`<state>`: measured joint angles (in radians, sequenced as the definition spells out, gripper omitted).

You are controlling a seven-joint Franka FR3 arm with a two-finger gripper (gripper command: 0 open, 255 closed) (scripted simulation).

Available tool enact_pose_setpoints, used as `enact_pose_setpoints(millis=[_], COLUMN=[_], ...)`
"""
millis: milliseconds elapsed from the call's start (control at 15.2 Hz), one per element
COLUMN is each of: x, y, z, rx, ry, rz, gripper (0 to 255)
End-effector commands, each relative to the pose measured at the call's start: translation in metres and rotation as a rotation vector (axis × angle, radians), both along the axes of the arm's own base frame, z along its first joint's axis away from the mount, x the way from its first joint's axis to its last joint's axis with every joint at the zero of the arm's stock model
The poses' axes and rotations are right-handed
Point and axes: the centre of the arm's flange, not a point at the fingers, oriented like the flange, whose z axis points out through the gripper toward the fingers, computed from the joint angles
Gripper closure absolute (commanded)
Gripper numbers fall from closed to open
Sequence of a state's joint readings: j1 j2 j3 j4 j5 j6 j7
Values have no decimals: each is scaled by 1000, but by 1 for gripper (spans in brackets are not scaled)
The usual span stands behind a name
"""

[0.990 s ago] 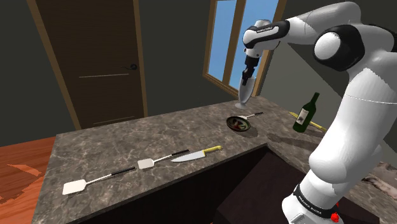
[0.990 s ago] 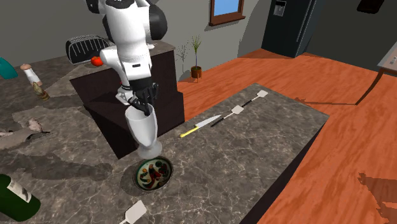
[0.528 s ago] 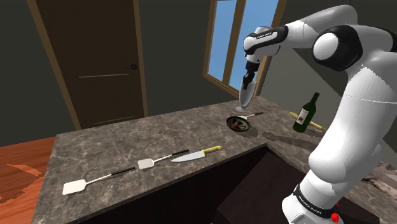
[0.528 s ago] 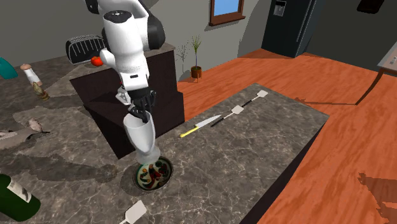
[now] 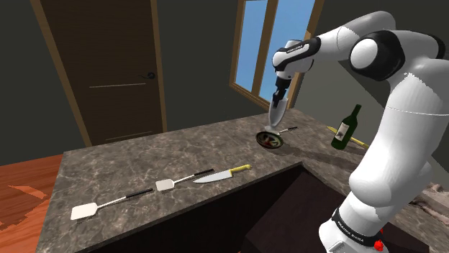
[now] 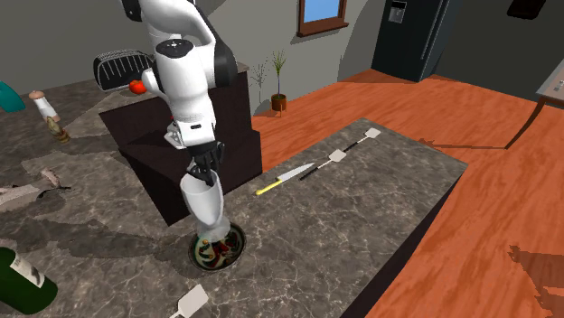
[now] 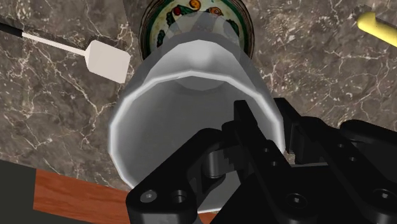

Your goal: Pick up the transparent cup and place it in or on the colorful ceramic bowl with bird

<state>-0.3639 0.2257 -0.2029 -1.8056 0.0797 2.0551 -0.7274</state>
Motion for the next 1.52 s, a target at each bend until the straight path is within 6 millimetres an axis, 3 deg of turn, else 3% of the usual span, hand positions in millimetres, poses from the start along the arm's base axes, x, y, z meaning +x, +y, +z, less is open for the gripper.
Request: enact_pose_setpoints(millis=[0, 792, 1320, 1386, 1452], x=[-1, -1, -1, -1, -1], y=[-1, -1, -1, -1, -1], z=[-10, -73, -75, -75, -75], rx=[-1, -1, -1, -1, -1], ry=[-1, -1, -1, -1, -1], rz=[0, 0, 0, 0, 0], gripper=[255, 255, 255, 0, 0])
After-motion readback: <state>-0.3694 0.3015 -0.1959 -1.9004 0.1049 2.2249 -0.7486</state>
